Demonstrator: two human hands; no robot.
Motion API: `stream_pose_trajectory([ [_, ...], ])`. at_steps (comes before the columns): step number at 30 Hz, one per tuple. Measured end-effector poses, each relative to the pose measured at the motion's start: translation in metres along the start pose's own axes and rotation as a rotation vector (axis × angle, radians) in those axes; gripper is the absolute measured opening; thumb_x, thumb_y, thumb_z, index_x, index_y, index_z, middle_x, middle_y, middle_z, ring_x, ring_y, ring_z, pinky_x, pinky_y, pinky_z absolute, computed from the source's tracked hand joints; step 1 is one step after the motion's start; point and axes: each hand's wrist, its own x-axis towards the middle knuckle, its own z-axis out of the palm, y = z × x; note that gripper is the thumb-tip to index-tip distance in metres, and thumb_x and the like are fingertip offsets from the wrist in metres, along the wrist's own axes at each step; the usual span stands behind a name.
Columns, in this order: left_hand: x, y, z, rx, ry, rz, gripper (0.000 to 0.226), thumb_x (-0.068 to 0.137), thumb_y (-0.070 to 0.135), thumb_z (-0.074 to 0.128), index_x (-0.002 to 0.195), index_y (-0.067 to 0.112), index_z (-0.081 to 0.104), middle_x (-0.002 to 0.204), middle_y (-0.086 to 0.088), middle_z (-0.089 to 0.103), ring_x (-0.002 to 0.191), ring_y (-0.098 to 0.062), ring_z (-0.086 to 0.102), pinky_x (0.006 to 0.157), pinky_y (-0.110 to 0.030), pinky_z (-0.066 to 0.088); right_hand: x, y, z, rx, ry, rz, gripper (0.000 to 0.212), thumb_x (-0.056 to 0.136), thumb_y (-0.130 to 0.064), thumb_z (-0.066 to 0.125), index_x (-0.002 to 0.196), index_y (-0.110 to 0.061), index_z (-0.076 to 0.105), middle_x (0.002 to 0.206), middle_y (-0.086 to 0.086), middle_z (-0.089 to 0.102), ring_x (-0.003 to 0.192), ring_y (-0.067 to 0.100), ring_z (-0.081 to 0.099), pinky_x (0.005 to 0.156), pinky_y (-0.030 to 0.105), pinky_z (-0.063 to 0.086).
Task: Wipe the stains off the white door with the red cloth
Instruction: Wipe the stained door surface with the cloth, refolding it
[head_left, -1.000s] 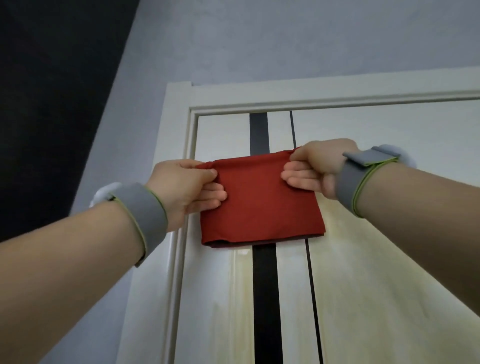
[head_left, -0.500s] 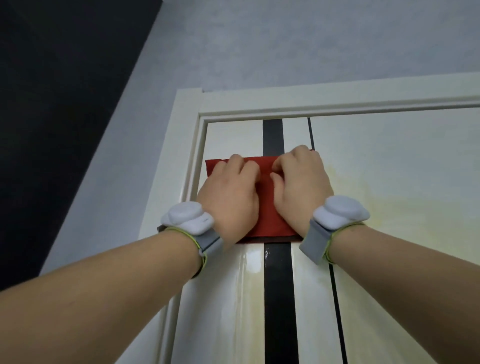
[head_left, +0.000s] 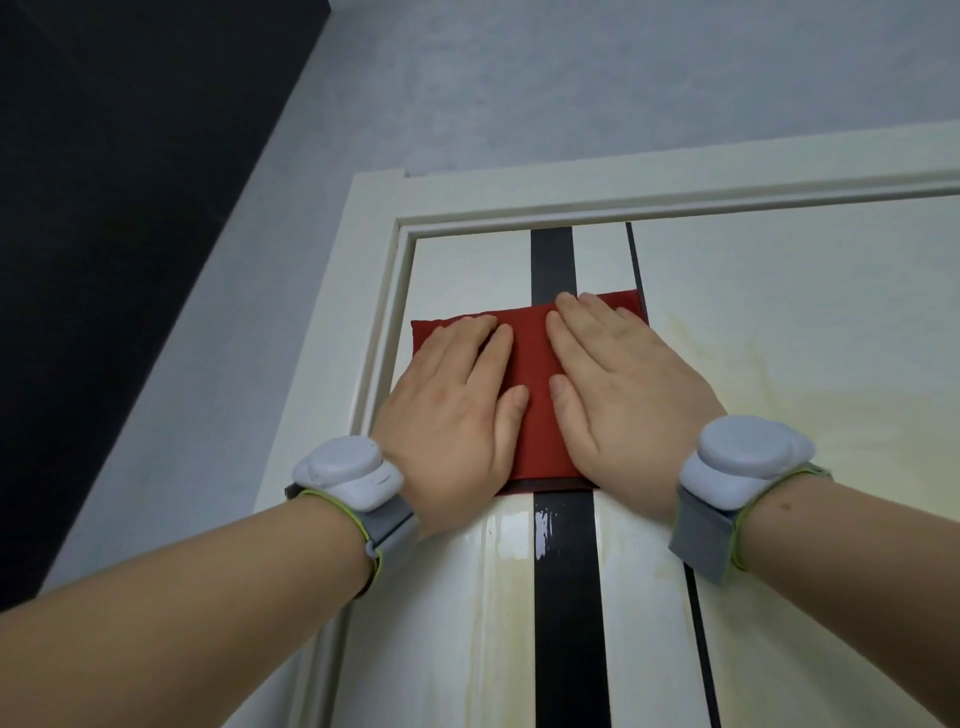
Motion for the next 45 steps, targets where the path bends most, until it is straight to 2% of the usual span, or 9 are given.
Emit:
stream_pose_trajectory([
  [9, -0.025, 0.007, 0.001, 0.056, -0.068, 0.016, 0.069, 0.106, 0.051, 0.015, 0.162, 0.011, 0.028, 0.169, -0.008, 0.023, 0.158, -0.022, 0.019, 0.129, -0.039, 0.013, -0.026, -0.012, -0.005, -0.044, -0.008, 0.008, 0.062, 0.100, -0.035, 0.029, 0.150, 0.000, 0.044, 0.158, 0.018, 0.040, 0.147, 0.033, 0.039, 0.120, 0.050, 0.032],
  [16, -0.053, 0.014, 0.001, 0.072, -0.076, 0.048, 0.067, 0.109, 0.051, 0.012, 0.161, 0.011, 0.029, 0.169, -0.008, 0.024, 0.158, -0.021, 0.020, 0.129, -0.042, 0.018, -0.053, -0.029, -0.017, -0.064, -0.037, 0.014, 0.061, 0.098, -0.033, 0.035, 0.145, 0.002, 0.049, 0.154, 0.022, 0.045, 0.144, 0.036, 0.042, 0.117, 0.053, 0.036],
  [20, -0.055, 0.013, 0.001, 0.073, -0.043, 0.061, 0.064, 0.110, 0.047, 0.019, 0.160, 0.010, 0.032, 0.168, -0.009, 0.027, 0.157, -0.022, 0.024, 0.128, -0.040, 0.018, -0.039, -0.033, -0.020, -0.053, 0.046, 0.053, 0.038, 0.090, -0.027, 0.044, 0.110, -0.003, 0.066, 0.120, 0.018, 0.065, 0.112, 0.038, 0.060, 0.097, 0.049, 0.048],
  [23, -0.049, 0.010, 0.002, 0.060, -0.022, 0.089, 0.061, 0.108, 0.043, 0.027, 0.159, 0.009, 0.035, 0.167, -0.009, 0.030, 0.156, -0.023, 0.026, 0.127, -0.040, 0.020, -0.019, -0.041, -0.015, -0.093, 0.135, 0.152, 0.006, 0.087, -0.020, 0.054, 0.086, -0.014, 0.054, 0.092, 0.008, 0.056, 0.081, 0.032, 0.053, 0.071, 0.043, 0.036],
  [33, -0.001, -0.014, -0.001, 0.032, -0.113, 0.080, 0.074, 0.102, 0.052, 0.009, 0.164, 0.013, 0.019, 0.172, -0.007, 0.015, 0.160, -0.020, 0.011, 0.128, -0.032, 0.001, 0.024, -0.016, 0.002, -0.013, 0.308, 0.042, 0.028, 0.092, -0.019, 0.055, 0.070, -0.002, 0.060, 0.087, 0.016, 0.055, 0.080, 0.036, 0.051, 0.067, 0.044, 0.041],
  [36, 0.001, -0.015, 0.003, 0.038, -0.093, 0.070, 0.074, 0.102, 0.051, 0.011, 0.163, 0.012, 0.022, 0.171, -0.008, 0.018, 0.159, -0.022, 0.014, 0.128, -0.033, 0.004, 0.024, -0.014, 0.009, -0.026, 0.298, 0.017, 0.027, 0.092, -0.019, 0.053, 0.076, 0.000, 0.065, 0.088, 0.016, 0.056, 0.082, 0.036, 0.052, 0.070, 0.043, 0.039],
  [39, 0.000, -0.014, 0.002, 0.035, -0.082, 0.059, 0.074, 0.101, 0.051, 0.012, 0.163, 0.012, 0.023, 0.171, -0.008, 0.018, 0.159, -0.022, 0.015, 0.128, -0.033, 0.004, 0.013, -0.014, 0.008, 0.011, 0.268, 0.029, 0.032, 0.095, -0.020, 0.048, 0.101, 0.003, 0.069, 0.100, 0.016, 0.061, 0.092, 0.036, 0.055, 0.078, 0.041, 0.042],
  [42, -0.003, -0.011, 0.002, 0.035, -0.078, 0.037, 0.074, 0.101, 0.051, 0.012, 0.163, 0.012, 0.024, 0.171, -0.008, 0.019, 0.159, -0.022, 0.016, 0.128, -0.032, 0.004, -0.002, -0.014, 0.006, 0.027, 0.194, 0.021, 0.046, 0.099, -0.024, 0.043, 0.128, 0.005, 0.062, 0.122, 0.018, 0.062, 0.113, 0.037, 0.057, 0.097, 0.038, 0.043],
  [45, -0.009, -0.008, 0.003, 0.042, -0.061, 0.016, 0.073, 0.102, 0.051, 0.015, 0.162, 0.012, 0.026, 0.170, -0.008, 0.022, 0.158, -0.023, 0.018, 0.128, -0.034, 0.006, -0.016, -0.014, 0.003, -0.011, 0.078, 0.012, 0.056, 0.101, -0.029, 0.034, 0.144, 0.002, 0.050, 0.148, 0.019, 0.052, 0.139, 0.037, 0.047, 0.118, 0.047, 0.034],
])
